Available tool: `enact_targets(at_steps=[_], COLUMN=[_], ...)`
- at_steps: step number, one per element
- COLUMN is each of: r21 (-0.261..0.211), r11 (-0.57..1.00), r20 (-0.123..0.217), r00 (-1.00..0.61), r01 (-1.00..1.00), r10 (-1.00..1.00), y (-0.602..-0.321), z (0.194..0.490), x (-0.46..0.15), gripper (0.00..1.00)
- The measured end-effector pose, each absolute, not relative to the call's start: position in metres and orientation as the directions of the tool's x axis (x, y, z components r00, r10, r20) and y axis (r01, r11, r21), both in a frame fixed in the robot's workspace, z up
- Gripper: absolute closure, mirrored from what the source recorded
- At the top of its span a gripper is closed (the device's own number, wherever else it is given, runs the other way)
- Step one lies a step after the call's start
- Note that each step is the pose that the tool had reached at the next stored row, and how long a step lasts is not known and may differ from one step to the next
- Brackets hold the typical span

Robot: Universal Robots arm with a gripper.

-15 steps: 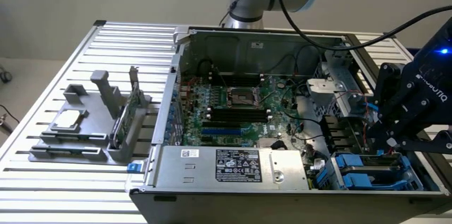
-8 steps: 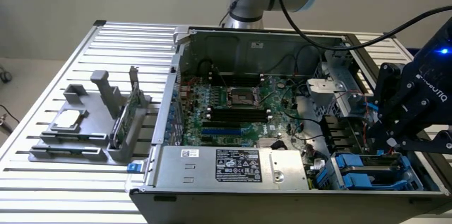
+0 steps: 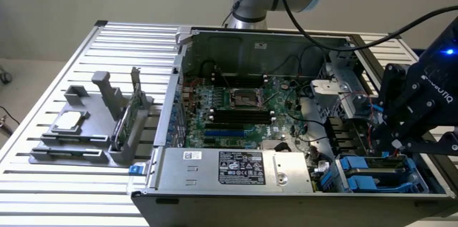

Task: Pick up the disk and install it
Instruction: 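Insert the second disk wire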

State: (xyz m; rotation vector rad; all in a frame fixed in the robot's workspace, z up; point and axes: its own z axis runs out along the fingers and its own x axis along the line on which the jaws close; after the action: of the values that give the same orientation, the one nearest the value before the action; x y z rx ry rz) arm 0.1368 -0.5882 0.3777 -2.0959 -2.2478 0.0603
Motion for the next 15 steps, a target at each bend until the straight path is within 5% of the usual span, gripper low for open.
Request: enact_targets(at_steps=[15], r21=[-0.073], r11=[0.07], r20=[0.02], r00=[-0.069], r01=[0.995], r10=[0.997], y=[-0.5799], z=[0.3765], x=[0.1434], gripper=[0.74])
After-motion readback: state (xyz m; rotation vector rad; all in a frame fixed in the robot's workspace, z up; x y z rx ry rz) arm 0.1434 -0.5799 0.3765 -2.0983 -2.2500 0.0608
